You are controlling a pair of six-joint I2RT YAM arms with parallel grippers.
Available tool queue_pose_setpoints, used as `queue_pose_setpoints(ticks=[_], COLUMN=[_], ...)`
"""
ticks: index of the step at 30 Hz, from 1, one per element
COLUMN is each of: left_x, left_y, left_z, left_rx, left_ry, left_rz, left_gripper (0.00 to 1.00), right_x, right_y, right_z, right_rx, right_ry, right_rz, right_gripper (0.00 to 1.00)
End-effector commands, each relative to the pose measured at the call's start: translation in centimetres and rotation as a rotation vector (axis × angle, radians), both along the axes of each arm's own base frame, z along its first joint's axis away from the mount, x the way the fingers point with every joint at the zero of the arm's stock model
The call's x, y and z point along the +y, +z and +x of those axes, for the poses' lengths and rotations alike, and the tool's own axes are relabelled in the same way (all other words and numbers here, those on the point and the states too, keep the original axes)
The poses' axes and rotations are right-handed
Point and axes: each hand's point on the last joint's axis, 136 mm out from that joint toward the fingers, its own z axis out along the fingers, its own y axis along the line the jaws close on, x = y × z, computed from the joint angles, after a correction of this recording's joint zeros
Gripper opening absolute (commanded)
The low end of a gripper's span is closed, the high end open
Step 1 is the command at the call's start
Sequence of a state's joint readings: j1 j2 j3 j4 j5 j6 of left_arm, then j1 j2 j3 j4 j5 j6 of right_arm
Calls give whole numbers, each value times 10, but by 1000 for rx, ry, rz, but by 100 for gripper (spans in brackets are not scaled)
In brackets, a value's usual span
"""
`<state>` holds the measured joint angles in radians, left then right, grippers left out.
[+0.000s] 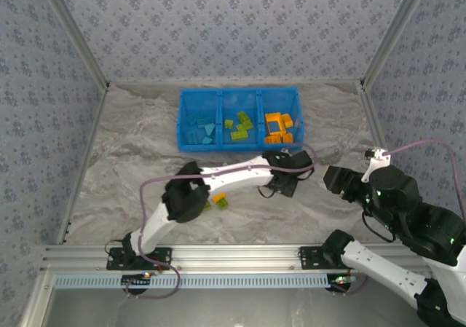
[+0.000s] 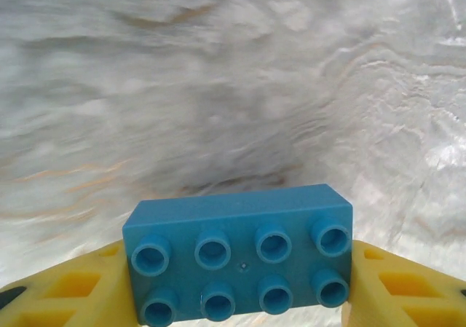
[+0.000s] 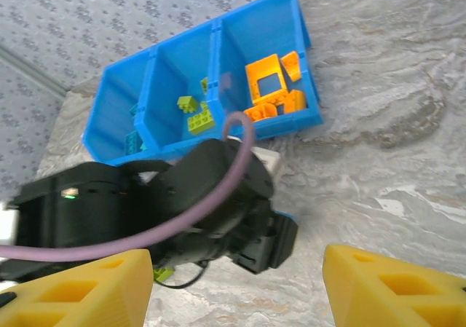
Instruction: Sort the legos into containers by color
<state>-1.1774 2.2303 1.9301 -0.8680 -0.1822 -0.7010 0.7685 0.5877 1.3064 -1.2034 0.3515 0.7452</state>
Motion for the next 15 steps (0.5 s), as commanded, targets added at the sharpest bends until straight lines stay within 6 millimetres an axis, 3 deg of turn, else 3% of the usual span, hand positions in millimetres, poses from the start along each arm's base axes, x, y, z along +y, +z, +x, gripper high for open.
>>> queue_pose_setpoints(ticks=[1,7,10,12,13,15], left_x=[42,147,194,216,225,235], left_y=[72,131,145,148,149,150], left_z=[26,58,82,101,114,139], left_rx=[-108,-215,-246,-251,-261,-277], left_ry=[92,254,337,385,403,425], left_rz=[-94,-102,-103,-117,-125,-143], left_gripper=[53,53,53,53,53,53], right_x=[22,68,93,112,120,134], right_y=[12,2,-12,-16,-28,-34], right_z=[8,29,41,51,56,65], right_rx=[-29,-6,44,55,74,78], right_ry=[86,194,240,268,273,278], right_rz=[-2,23,20,46,48,57], right_gripper=[66,66,65,65,64,65])
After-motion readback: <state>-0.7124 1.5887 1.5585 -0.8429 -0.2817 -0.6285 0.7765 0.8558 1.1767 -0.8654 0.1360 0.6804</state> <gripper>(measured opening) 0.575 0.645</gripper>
